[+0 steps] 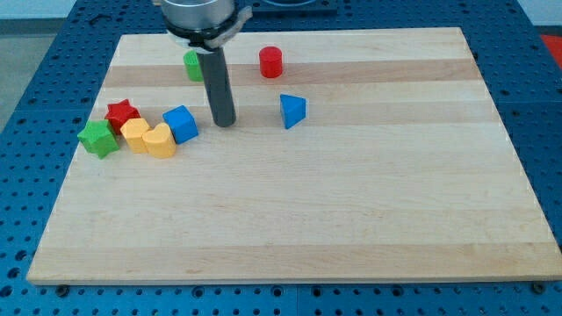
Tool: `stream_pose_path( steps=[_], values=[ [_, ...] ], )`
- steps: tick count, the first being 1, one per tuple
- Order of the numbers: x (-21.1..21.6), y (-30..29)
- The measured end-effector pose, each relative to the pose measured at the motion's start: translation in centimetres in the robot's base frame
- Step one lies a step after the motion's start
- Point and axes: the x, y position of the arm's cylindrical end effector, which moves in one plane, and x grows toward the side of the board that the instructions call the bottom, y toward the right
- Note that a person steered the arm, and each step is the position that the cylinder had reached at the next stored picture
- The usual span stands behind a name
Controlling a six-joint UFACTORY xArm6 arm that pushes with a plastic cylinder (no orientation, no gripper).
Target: Push the blue cube to the right of the red star
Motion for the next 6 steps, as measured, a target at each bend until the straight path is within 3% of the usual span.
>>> stream_pose_path(
  steps=[2,6],
  values=[
    [1.2,-0.2],
    [-0.1,-6.3]
  ],
)
